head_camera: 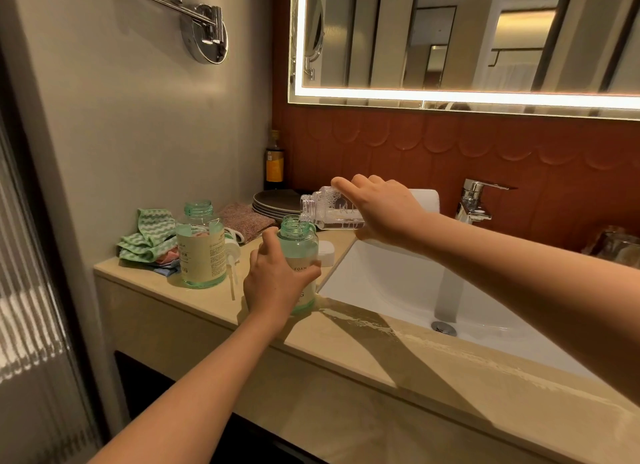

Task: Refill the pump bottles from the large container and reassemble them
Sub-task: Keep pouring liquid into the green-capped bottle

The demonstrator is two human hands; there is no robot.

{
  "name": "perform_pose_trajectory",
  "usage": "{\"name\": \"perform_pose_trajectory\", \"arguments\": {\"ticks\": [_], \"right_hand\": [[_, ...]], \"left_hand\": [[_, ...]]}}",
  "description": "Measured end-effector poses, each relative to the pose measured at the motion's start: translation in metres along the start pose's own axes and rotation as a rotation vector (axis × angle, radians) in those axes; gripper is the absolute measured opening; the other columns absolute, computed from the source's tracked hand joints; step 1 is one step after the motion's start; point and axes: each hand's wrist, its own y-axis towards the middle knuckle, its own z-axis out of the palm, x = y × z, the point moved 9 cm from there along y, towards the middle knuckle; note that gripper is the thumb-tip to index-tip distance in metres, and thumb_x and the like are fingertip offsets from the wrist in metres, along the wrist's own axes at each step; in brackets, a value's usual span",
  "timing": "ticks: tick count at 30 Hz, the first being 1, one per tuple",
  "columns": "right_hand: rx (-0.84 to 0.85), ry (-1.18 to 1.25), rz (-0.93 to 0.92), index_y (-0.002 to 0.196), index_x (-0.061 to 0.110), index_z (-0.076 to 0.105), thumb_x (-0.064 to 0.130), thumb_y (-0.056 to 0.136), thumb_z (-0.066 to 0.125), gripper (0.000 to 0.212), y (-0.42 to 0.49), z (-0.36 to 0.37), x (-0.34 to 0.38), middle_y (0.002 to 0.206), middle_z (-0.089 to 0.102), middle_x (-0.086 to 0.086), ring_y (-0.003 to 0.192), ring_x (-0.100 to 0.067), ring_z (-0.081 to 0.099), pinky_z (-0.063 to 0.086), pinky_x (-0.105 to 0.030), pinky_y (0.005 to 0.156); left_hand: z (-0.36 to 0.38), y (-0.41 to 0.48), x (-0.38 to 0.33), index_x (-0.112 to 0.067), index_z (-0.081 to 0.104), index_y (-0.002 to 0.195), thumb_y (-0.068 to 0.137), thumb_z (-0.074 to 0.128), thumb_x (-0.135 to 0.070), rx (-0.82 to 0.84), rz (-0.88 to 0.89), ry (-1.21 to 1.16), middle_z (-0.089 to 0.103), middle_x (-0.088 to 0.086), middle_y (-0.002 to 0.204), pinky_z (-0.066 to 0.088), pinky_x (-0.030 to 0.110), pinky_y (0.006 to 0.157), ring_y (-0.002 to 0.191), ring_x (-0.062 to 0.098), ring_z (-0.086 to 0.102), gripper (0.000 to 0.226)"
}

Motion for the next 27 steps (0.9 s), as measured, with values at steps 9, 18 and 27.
{"name": "perform_pose_trajectory", "arguments": {"ticks": [9, 18, 27], "right_hand": [[-0.003, -0.015, -0.001, 0.142, 0.021, 0.024, 0.025, 0.079, 0.072, 0.079, 0.0001, -0.0009, 0.0004, 0.113, 0.053, -0.006, 0.090, -0.018, 0.048, 0.039, -0.026, 0.068], [-0.001, -0.009, -0.005, 0.141, 0.021, 0.024, 0.025, 0.079, 0.072, 0.079, -0.0006, -0.0018, 0.0004, 0.114, 0.053, -0.006, 0.087, -0.016, 0.044, 0.039, -0.026, 0.069], [-0.002, -0.007, -0.009, 0.141, 0.021, 0.024, 0.025, 0.078, 0.073, 0.079, -0.0009, -0.0018, 0.0014, 0.114, 0.052, -0.007, 0.093, -0.019, 0.049, 0.045, -0.030, 0.074]], "left_hand": [[0.0009, 0.0000, 0.0002, -0.019, 0.024, 0.132, 0.072, 0.071, -0.046, 0.008, -0.004, -0.005, 0.051, 0.010, 0.122, 0.046, 0.034, 0.070, 0.109, 0.026, 0.048, 0.080], [0.0001, -0.0006, 0.0005, -0.020, 0.025, 0.132, 0.072, 0.071, -0.046, 0.008, -0.004, -0.011, 0.050, 0.010, 0.123, 0.046, 0.034, 0.071, 0.110, 0.026, 0.048, 0.080], [-0.0002, -0.0009, -0.0013, -0.019, 0.025, 0.131, 0.073, 0.070, -0.046, 0.008, 0.000, -0.010, 0.051, 0.009, 0.122, 0.046, 0.034, 0.071, 0.109, 0.026, 0.048, 0.079]]}}
